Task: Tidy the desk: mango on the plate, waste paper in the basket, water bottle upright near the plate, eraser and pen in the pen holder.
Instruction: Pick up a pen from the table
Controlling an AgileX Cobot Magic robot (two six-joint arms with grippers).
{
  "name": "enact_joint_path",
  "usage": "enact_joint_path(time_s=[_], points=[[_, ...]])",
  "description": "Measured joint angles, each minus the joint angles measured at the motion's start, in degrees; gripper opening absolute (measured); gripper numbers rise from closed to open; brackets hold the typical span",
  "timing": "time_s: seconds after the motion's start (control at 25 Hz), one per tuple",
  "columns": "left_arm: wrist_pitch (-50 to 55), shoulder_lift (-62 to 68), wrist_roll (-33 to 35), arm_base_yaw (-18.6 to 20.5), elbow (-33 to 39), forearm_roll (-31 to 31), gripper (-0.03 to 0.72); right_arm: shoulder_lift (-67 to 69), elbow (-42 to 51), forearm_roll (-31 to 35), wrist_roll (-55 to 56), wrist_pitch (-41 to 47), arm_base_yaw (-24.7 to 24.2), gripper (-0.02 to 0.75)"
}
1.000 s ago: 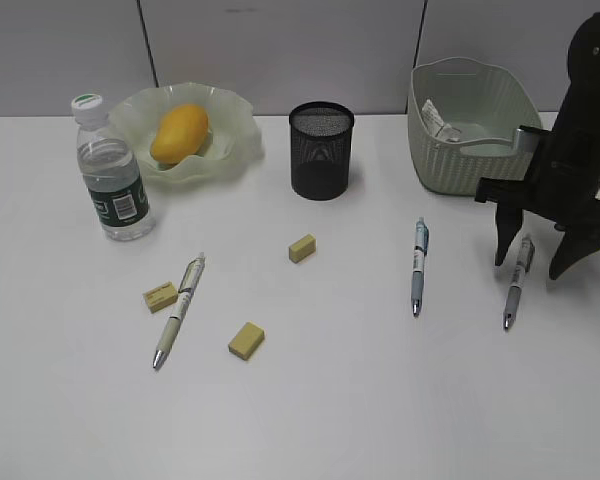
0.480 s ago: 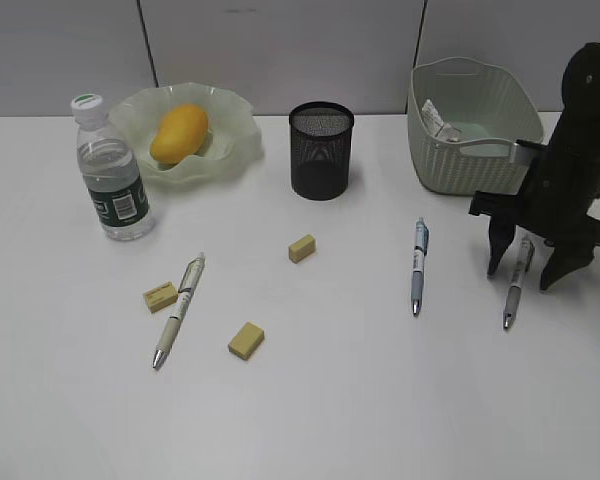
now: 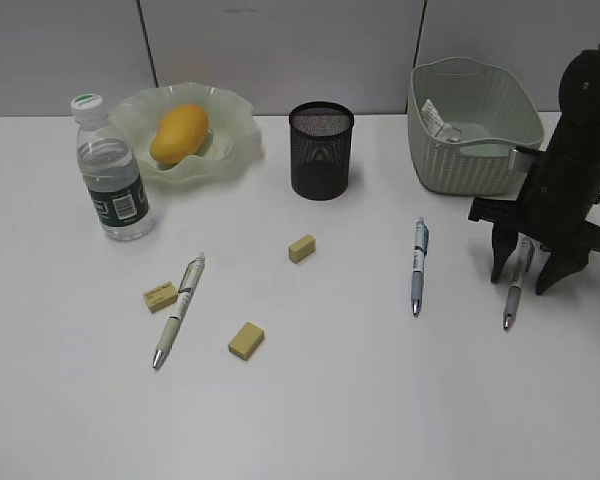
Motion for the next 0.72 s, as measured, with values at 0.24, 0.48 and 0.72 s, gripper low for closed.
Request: enact_joint_path(time_s=[0.24,0.48,0.72], points=[[0.0,0.0,0.0,0.0,0.0,0.6,0.305,0.0,0.1,-0.6,0.0,0.7,0.0,0.209],[0.0,0.0,0.0,0.0,0.0,1.2,0.278,0.0,0.2,-1.5,0.0,2.7,0.0,0.117],[0.0,0.0,0.0,0.0,0.0,1.2,0.268,-1.0,0.2,-2.2,0.0,4.4,0.0,0.117]])
